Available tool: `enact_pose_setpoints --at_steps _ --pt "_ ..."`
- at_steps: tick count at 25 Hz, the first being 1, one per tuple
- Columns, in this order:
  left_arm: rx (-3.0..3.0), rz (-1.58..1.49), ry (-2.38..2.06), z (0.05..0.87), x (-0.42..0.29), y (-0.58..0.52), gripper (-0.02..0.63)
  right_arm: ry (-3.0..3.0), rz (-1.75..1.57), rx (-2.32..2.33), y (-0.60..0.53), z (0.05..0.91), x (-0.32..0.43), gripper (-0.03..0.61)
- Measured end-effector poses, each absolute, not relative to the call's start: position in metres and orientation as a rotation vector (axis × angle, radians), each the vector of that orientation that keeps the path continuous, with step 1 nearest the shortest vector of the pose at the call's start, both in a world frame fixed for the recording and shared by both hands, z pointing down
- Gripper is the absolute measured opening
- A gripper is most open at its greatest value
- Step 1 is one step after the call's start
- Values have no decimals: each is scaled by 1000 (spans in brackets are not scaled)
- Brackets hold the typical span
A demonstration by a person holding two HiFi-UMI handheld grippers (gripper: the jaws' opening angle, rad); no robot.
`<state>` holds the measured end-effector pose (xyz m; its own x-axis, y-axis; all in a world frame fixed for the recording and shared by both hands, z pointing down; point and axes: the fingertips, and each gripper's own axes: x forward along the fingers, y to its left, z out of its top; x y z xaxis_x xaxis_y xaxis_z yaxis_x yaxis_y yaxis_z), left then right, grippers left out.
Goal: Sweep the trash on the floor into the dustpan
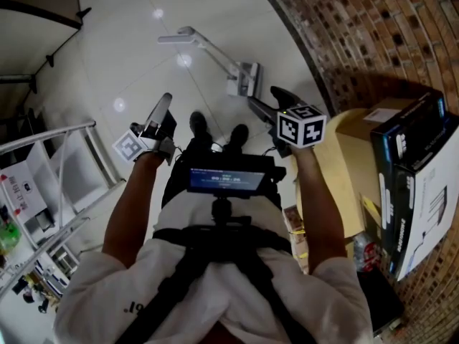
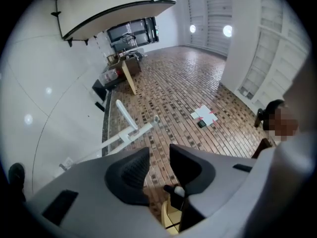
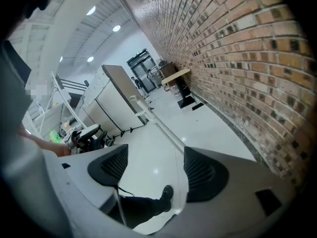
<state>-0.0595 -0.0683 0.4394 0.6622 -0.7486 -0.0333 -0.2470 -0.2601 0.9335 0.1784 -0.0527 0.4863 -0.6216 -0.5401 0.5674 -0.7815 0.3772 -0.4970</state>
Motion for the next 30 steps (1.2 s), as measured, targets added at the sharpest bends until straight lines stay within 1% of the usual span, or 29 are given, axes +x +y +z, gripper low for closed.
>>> enact_pose_setpoints --at_steps 1,2,3,5,8,9,10,12,14,24,30 --pt "1835 -584 -785 434 -57 -62 114 -2336 1113 1159 -49 483 176 337" --pt "1856 -578 -776 428 -54 -58 100 -2345 1122 1157 -45 480 174 294" --pt "1880 -574 -768 422 -52 -54 69 -2356 1123 1155 -41 476 172 248" --pt "1932 -562 -750 411 -48 -48 32 -2376 1111 1159 -35 469 168 167" --pt "2015 -526 -723 397 -44 -41 0 -2392 1065 1168 -25 460 161 50" --pt "2042 -504 -714 394 -43 -38 0 -2400 1044 1164 -21 457 157 34" --pt "2069 -479 -706 392 -42 -35 0 -2407 1023 1160 -17 455 154 34" --pt "2118 -434 -681 389 -41 -26 0 -2413 987 1161 -9 452 147 9" --pt "2149 -410 -653 386 -42 -14 0 -2405 960 1176 0 451 142 0" --pt "2286 -265 -736 383 -74 34 0 -2294 835 1320 49 451 111 0" --pt "2342 -217 -730 380 -75 50 0 -2262 760 1407 68 441 106 0"
